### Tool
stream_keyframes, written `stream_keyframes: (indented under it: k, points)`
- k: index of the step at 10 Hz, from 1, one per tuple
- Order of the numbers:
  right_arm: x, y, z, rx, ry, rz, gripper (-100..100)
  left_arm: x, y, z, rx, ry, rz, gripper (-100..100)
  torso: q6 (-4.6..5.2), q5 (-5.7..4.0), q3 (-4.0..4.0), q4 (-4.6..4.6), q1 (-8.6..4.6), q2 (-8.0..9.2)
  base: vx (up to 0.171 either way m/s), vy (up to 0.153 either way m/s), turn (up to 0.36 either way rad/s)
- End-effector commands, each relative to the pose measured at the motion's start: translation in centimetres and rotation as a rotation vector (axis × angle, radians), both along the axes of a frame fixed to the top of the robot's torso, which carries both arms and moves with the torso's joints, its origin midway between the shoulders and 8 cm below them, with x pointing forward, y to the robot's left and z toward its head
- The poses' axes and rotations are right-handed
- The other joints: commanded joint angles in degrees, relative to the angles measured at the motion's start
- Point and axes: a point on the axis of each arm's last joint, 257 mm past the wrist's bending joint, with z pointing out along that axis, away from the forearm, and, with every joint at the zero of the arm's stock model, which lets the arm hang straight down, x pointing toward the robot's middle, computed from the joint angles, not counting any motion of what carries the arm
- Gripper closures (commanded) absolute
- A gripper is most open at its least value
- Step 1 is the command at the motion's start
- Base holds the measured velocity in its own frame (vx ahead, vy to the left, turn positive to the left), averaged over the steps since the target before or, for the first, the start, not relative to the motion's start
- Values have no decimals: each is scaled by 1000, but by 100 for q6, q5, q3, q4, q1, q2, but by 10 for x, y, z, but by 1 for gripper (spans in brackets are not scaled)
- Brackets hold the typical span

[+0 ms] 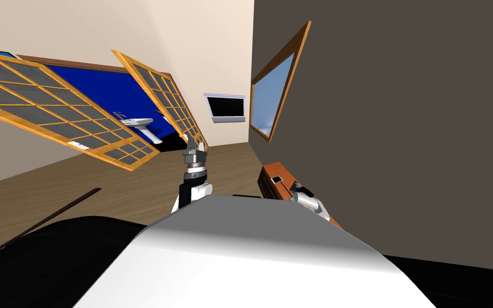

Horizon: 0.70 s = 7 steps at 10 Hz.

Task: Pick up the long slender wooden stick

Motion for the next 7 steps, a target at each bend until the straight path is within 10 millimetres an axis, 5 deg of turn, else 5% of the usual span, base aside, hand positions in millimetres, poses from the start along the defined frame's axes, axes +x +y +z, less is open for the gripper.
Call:
stream_keyframes:
  k: [1,7]
  points:
    - [-12,-5,-15,26,49,-31,-100,0,0,0,0,0,0,0,0,0,0,0,0,0,50,4,41]
    - [-67,-26,-59,136,215,-183,-100,0,0,0,0,0,0,0,0,0,-2,-1,0,-3,51,-3,57]
